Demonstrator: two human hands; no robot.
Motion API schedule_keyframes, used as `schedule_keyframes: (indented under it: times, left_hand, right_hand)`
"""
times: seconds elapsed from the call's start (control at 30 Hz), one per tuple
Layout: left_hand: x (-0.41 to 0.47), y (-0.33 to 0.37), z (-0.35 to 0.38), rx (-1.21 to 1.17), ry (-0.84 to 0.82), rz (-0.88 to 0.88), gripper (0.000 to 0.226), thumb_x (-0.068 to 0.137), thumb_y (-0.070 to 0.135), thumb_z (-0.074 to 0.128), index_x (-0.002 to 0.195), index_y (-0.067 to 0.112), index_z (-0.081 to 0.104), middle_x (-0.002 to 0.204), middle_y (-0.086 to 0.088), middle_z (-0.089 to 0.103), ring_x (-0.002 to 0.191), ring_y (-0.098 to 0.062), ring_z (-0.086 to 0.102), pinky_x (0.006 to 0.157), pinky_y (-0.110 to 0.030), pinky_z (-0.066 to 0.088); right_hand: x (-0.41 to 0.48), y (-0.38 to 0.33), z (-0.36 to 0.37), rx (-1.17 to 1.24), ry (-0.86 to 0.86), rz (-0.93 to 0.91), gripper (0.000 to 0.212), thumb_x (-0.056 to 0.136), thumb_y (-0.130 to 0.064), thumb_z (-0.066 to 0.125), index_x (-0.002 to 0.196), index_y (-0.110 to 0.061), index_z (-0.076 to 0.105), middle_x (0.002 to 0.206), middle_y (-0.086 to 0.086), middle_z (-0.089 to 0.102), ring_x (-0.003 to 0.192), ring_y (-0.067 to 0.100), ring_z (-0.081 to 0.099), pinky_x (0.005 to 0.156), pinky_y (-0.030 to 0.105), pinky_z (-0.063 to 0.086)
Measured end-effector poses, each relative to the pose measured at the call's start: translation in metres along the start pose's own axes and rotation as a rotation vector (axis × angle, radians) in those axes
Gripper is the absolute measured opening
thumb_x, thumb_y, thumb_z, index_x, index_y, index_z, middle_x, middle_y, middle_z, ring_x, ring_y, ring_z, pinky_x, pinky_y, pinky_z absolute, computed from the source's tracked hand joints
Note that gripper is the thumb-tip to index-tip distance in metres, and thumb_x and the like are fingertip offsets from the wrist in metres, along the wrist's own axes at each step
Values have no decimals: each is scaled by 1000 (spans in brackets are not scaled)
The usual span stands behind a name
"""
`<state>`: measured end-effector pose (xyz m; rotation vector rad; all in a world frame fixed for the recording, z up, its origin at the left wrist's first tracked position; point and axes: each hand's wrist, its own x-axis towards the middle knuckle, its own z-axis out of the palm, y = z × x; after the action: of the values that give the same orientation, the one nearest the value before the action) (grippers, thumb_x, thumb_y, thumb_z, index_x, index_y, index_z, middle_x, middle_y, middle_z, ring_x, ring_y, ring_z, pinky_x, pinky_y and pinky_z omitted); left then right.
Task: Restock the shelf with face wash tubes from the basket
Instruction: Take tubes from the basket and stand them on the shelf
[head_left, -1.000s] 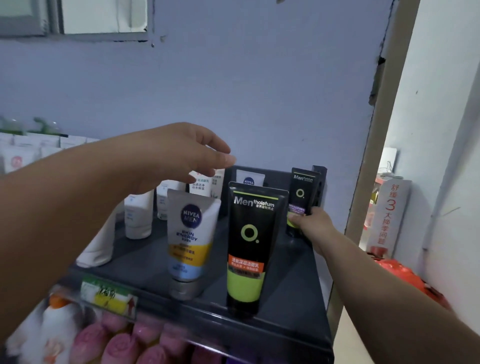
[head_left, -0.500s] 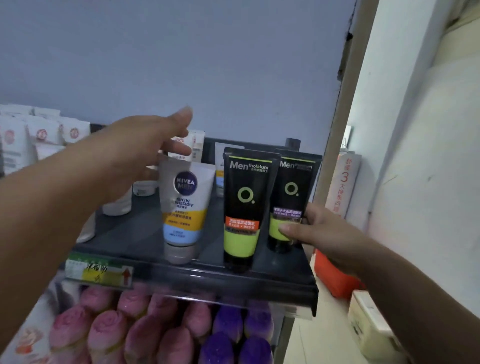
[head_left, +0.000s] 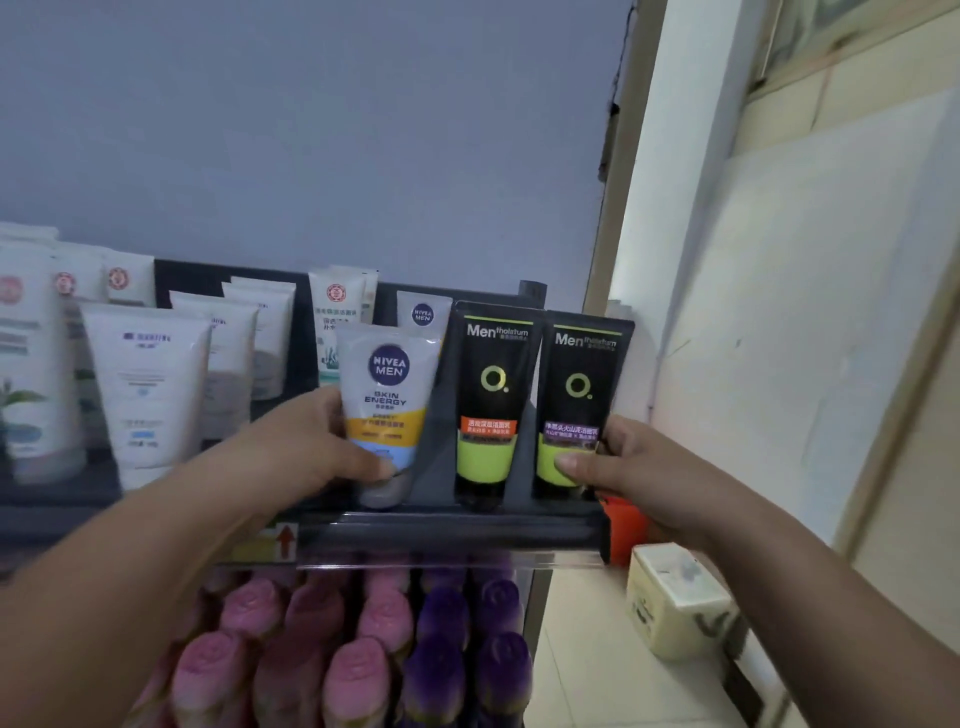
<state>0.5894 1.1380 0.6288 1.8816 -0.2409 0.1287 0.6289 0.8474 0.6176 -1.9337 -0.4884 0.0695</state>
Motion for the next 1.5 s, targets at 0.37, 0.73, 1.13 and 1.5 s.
schedule_keyframes:
  times: [0.37,0.73,1.13,1.5]
  left_hand:
    - [-1,-2,-1,90,22,-60,53,66,-6,80,109,19,61,96,4,75,86,-12,72,85,-30,53]
    - [5,50,-3,-119,366,20,80,65,-5,58,135,28,39,117,-2,61,98,-17,63,77,-28,54]
    - [11,57,4,38,662,-180,48,67,1,60,111,17,59,89,2,74,91,-21,61,77,-33,44]
    - [-14,71,-5,188,790,-189,50,75,-1,60,112,33,54,113,4,64,108,-20,61,101,-43,45]
  right_hand:
    - [-3,0,-11,26,-79,17,41,85,-7,70,122,-22,58,114,0,70,108,18,66,91,29,53]
    - [90,-8,-61,110,26,-19,12,89,-5,60,88,-14,67,73,5,70,68,17,64,69,33,49]
    - [237,-19,-6,-63,-137,-30,22,87,-12,66,98,5,58,77,2,58,64,11,57,53,21,42]
    - [266,-28,14,-235,-4,-190,20,87,-23,64,91,-4,67,89,10,71,84,26,68,82,36,57]
